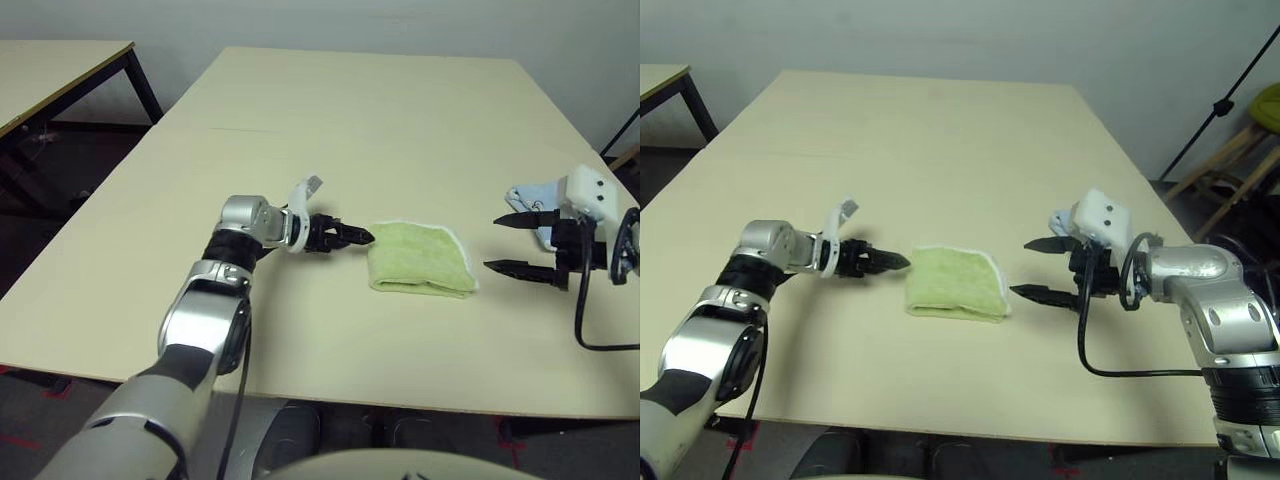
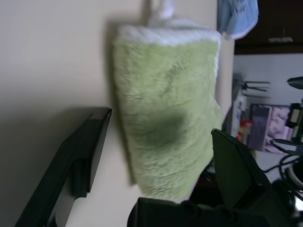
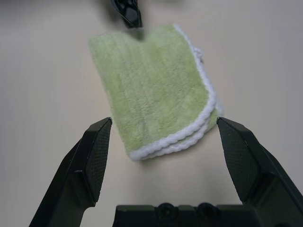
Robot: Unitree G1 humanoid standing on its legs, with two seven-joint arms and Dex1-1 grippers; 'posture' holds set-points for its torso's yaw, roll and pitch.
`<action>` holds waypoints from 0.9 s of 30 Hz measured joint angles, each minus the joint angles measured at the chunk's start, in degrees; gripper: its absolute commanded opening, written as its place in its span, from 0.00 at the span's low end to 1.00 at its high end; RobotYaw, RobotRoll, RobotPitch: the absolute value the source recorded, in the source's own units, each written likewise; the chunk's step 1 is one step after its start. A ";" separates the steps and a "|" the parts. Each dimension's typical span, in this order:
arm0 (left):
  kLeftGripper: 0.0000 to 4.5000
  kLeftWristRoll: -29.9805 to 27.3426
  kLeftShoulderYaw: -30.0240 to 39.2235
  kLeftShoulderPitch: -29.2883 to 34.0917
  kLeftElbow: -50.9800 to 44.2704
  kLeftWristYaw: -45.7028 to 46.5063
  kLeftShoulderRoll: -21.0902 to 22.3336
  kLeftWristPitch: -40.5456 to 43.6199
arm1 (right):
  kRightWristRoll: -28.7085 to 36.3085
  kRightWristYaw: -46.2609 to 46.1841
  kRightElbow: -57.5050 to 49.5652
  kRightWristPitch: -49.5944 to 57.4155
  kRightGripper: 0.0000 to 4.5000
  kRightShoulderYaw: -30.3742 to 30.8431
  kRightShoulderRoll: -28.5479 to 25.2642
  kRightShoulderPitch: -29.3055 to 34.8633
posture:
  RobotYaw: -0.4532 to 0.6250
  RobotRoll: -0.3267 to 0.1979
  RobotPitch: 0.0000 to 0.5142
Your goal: Fold the towel and set it aside.
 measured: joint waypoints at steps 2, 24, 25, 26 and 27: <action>0.99 0.00 -0.09 -0.11 0.80 -0.41 -1.39 0.45 | 0.00 -0.15 -1.32 0.33 0.99 -0.03 -0.10 0.55 | 0.35 0.62 0.09; 0.00 -4.54 13.65 -0.82 5.43 4.41 -2.81 -3.79 | -0.41 -2.05 -6.83 1.33 1.00 2.85 0.24 1.50 | 0.40 0.62 0.09; 0.00 -5.56 15.83 -0.82 5.18 5.11 -1.81 -4.52 | -0.48 -1.97 -6.31 1.06 1.00 2.91 0.24 1.25 | 0.41 0.62 0.10; 0.00 -6.59 18.01 -0.83 4.44 5.92 -0.56 -5.42 | -0.59 -1.88 -5.70 0.82 1.00 2.95 0.23 1.10 | 0.41 0.62 0.10; 0.00 -7.75 20.28 -0.84 3.64 6.95 0.72 -6.26 | -0.64 -1.75 -4.97 0.66 1.00 3.09 0.24 0.75 | 0.42 0.62 0.10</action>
